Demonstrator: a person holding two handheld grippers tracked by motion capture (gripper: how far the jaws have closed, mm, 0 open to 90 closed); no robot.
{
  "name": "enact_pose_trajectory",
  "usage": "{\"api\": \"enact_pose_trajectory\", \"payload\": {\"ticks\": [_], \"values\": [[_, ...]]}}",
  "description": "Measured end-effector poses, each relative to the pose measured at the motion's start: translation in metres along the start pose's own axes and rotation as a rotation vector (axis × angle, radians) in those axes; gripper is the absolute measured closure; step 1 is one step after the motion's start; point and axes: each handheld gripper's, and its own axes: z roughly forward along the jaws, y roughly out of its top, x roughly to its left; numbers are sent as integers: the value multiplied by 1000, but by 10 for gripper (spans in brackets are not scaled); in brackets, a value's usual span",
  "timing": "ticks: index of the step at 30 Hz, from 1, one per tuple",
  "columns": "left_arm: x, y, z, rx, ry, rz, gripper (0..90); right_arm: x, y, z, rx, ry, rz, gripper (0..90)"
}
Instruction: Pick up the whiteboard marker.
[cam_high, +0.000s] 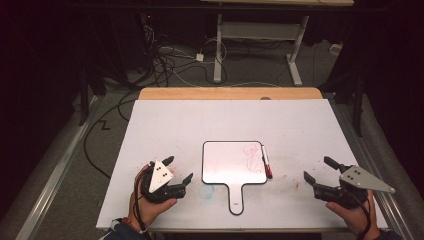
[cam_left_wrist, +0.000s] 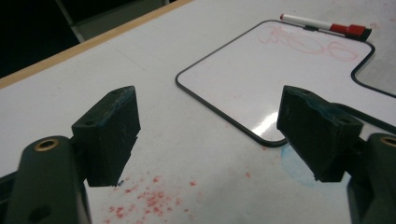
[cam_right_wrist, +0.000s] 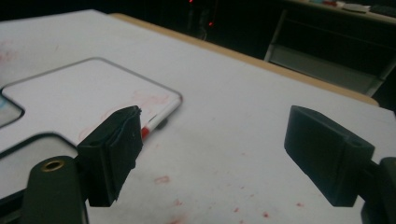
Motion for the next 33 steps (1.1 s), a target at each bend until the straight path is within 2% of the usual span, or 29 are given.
{"api": "enact_pose_trajectory", "payload": {"ticks": [2, 4, 8, 11, 14, 16, 18, 22, 24, 27, 31, 33], "values": [[0, -1, 2, 6, 3, 23, 200, 4, 0, 3, 0, -10, -30, 198], [2, -3, 4, 14, 1, 30, 199, 5, 0, 4, -1, 1, -25, 198], [6, -10, 2, 49, 7, 52, 199, 6, 2, 8, 11, -8, -29, 200], [8, -11, 2, 65, 11, 54, 199, 7, 4, 13, 23, 13, -33, 201], [9, -12, 2, 65, 21, 53, 196, 8, 4, 19, 69, 54, -22, 225], [9, -13, 2, 75, 23, 58, 193, 8, 4, 24, 105, 112, -4, 223], [9, -14, 2, 75, 24, 65, 193, 8, 4, 31, 138, 144, 3, 241], [9, -15, 1, 83, 22, 70, 193, 9, 6, 47, 200, 208, 47, 255], [9, -16, 1, 87, 17, 76, 193, 11, 8, 54, 225, 203, 35, 262], [8, -17, 0, 90, 17, 84, 195, 11, 13, 64, 259, 198, 46, 290], [10, -18, -1, 99, 24, 84, 195, 7, 24, 81, 296, 218, 107, 307], [10, -18, -2, 92, 34, 93, 194, 5, 30, 94, 345, 236, 132, 314]]}}
